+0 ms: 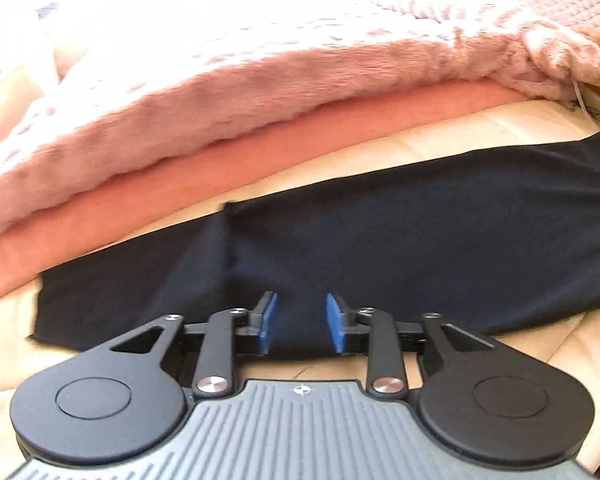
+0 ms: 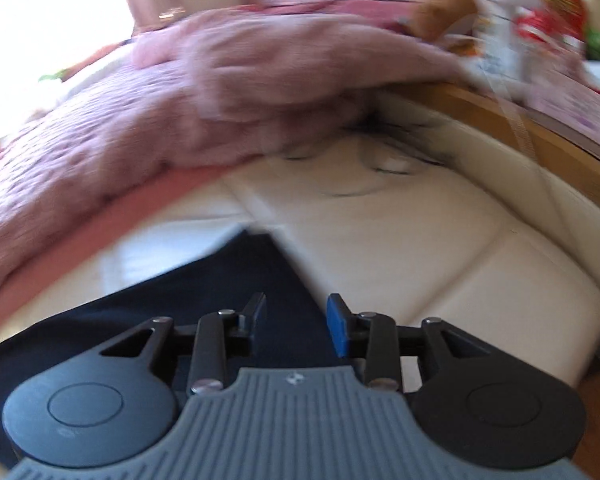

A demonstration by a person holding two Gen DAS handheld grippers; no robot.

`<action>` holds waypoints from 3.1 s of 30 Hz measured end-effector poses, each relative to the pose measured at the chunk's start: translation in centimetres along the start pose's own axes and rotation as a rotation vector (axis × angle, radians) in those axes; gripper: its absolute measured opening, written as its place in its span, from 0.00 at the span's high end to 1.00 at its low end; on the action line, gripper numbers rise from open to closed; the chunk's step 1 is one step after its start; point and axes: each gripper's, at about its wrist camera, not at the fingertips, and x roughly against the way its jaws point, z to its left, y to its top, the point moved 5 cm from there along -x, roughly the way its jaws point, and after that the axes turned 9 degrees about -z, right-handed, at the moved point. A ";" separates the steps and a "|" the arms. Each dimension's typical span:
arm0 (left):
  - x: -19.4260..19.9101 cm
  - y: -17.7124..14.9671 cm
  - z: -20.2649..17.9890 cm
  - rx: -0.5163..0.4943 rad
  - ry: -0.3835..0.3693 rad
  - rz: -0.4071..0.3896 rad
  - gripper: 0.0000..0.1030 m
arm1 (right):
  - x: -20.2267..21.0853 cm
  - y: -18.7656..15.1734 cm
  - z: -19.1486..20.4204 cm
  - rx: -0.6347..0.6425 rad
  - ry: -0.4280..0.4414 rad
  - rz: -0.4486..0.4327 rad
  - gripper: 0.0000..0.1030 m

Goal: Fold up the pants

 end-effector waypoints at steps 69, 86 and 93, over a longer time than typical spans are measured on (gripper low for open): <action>4.5 -0.3 14.8 0.233 0.029 0.142 0.98 | 0.0 -14.3 28.2 0.633 0.269 0.121 0.53; -9.2 2.4 30.2 0.316 0.297 0.258 0.99 | -3.5 -11.8 27.2 0.606 0.164 0.089 0.54; -11.2 -0.2 31.0 0.416 0.344 0.242 0.77 | -3.9 -11.4 25.9 0.571 0.168 0.094 0.54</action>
